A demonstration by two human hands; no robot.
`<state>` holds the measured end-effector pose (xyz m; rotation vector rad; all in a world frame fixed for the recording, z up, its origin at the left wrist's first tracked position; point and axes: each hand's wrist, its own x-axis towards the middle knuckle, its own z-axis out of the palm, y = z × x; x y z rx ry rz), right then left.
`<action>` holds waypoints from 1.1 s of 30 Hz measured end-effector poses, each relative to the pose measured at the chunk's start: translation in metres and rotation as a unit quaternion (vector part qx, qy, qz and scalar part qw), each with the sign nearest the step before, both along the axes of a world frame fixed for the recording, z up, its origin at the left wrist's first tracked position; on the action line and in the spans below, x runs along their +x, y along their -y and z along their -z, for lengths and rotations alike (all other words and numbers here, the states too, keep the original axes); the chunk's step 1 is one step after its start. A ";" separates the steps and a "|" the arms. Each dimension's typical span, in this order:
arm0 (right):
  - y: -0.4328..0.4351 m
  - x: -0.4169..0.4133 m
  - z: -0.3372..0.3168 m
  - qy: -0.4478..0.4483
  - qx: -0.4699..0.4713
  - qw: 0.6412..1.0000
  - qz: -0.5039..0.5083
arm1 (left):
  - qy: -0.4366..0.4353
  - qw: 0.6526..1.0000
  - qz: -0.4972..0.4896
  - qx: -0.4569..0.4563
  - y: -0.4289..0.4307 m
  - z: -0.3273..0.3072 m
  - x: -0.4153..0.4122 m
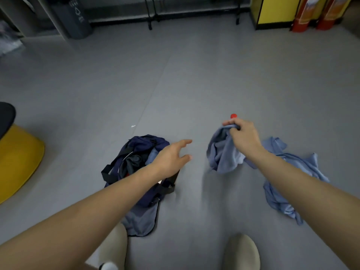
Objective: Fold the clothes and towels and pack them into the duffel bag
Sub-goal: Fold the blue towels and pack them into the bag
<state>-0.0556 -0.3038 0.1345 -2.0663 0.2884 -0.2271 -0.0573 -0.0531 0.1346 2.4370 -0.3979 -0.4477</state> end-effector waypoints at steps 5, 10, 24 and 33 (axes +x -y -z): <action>-0.052 -0.010 -0.040 0.003 0.042 0.998 -0.044 | 0.029 0.998 -0.017 -0.049 -0.022 -0.011 -0.009; -0.091 -0.028 -0.054 -0.029 0.053 0.988 -0.145 | 0.074 0.994 -0.035 -0.078 -0.040 -0.028 -0.001; -0.117 -0.034 -0.059 -0.082 -0.204 0.963 -0.159 | 0.097 0.974 -0.117 -0.165 -0.078 -0.063 -0.005; -0.136 -0.029 -0.070 0.020 -0.111 0.981 -0.158 | 0.034 0.980 0.002 -0.195 -0.055 -0.059 -0.011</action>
